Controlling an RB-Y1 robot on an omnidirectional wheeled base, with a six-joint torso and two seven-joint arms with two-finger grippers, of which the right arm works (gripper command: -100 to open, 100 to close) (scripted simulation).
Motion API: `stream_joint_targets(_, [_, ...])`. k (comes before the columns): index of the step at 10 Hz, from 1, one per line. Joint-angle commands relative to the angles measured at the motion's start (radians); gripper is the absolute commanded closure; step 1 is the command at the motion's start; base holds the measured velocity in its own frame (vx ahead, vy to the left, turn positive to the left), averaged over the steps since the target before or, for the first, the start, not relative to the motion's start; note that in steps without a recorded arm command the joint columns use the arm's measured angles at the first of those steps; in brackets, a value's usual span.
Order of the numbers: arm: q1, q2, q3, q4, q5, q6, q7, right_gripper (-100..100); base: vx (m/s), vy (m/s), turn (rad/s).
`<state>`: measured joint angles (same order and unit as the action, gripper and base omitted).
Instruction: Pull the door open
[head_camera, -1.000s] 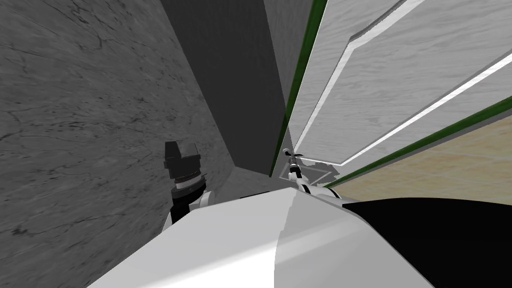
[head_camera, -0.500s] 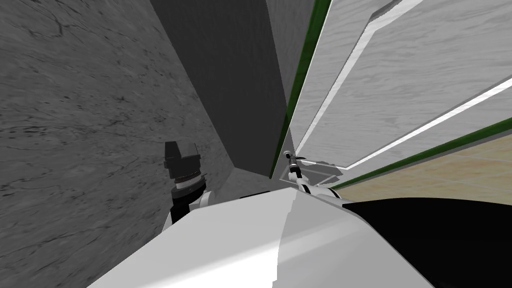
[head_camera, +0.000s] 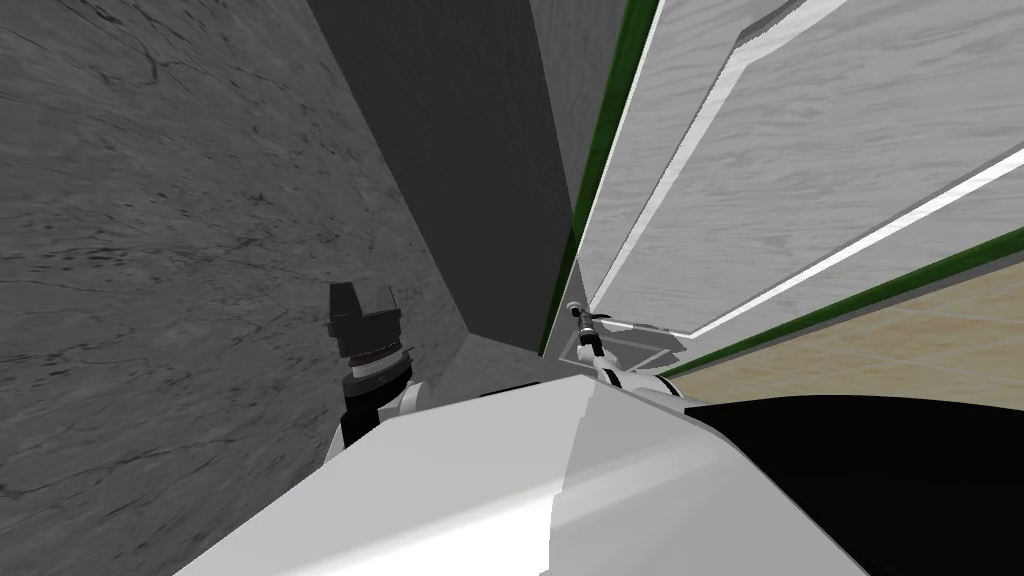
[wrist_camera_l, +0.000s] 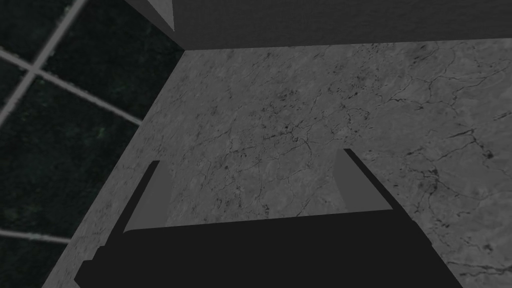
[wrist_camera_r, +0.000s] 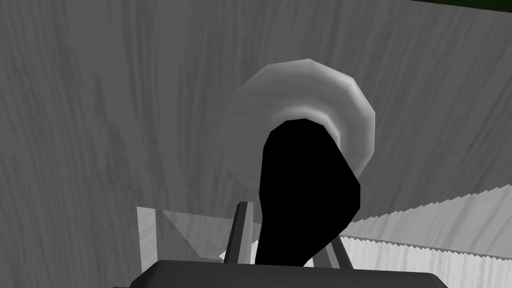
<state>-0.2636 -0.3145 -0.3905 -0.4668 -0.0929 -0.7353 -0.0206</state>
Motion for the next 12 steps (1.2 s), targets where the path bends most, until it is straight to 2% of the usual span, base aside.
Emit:
stream_joint_targets(1, [0.007, 0.000, 0.012, -0.008, 0.006, 0.002, -0.012, 100, -0.190, -0.027, 0.094])
stream_joint_targets(8, [0.022, -0.025, 0.094, -0.018, 0.051, -0.015, -0.102, 100, -0.226, -0.027, 0.115])
stream_joint_targets(10, [0.017, -0.026, 0.094, -0.003, 0.050, -0.018, -0.102, 100, -0.156, -0.041, 0.060])
stream_joint_targets(12, [0.015, -0.027, 0.102, 0.004, 0.066, -0.026, -0.119, 100, -0.190, -0.043, 0.132])
